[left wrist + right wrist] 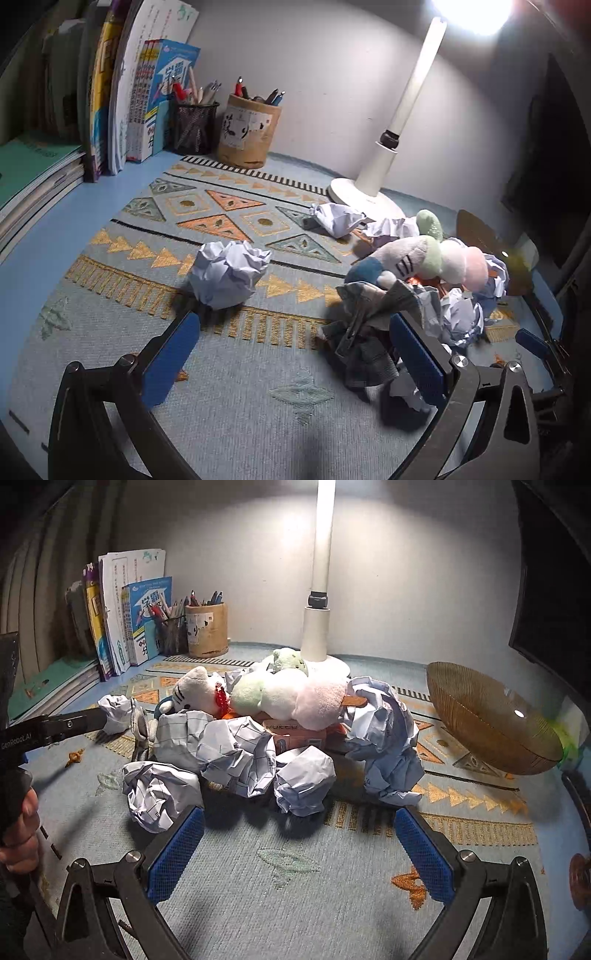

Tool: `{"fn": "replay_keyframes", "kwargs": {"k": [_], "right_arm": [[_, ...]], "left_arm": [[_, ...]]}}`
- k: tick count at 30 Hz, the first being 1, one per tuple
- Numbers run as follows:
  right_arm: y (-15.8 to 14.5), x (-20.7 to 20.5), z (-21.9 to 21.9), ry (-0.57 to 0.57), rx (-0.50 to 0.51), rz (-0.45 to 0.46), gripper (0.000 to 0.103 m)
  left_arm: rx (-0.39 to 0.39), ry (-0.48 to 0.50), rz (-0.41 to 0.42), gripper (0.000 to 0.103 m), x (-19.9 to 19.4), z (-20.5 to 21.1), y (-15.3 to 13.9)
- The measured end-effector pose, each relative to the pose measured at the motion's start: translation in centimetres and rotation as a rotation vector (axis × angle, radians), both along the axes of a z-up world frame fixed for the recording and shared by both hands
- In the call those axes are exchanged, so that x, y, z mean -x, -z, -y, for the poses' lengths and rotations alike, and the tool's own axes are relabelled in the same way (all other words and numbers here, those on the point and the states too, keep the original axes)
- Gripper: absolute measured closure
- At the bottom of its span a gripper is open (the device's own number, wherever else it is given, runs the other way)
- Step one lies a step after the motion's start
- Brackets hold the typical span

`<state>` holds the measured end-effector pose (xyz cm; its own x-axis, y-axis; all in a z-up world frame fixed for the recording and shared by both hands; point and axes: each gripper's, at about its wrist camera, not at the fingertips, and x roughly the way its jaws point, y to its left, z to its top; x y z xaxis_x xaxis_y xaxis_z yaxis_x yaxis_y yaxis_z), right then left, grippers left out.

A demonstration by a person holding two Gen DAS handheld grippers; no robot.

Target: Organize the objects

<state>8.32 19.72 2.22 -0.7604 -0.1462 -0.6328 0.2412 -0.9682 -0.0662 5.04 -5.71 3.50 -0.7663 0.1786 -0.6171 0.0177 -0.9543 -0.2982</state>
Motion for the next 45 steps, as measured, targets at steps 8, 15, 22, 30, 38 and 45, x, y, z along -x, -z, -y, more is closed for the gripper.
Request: {"fn": "replay_keyframes", "kwargs": {"k": [8,15,22,30,38,45], "right_arm": [[-0.1,0.6,3.8,-0.123,0.189,0.137,0.000],[2.2,2.3,7.8,-0.125,0.144,0.243,0.021],[2.7,3.4,8.1,-0.135,0.135,0.251,0.037],[1.9,2.8,8.0,-0.186,0.157,0.210,0.047],[-1.6,-1.4,3.6,-0.181,0.250,0.129,0.047],[-8.2,-3.6,-7.1,0.038,0.233,-0.073,0.047]], "left_arm": [[0.088,-0.058,0.110,0.001,4.3,2.7,-0.4],[0.104,-0.034,0.129,0.006,5.8,2.1,0.4],[0.143,-0.051,0.155,0.037,6.3,1.0,1.6],[0.173,-0.053,0.114,0.054,5.4,0.3,1.0],[0.136,0.027,0.001,0.054,1.1,-3.4,-3.9],[0.083,0.217,-0.110,0.054,1.2,-13.7,-9.9]]}}
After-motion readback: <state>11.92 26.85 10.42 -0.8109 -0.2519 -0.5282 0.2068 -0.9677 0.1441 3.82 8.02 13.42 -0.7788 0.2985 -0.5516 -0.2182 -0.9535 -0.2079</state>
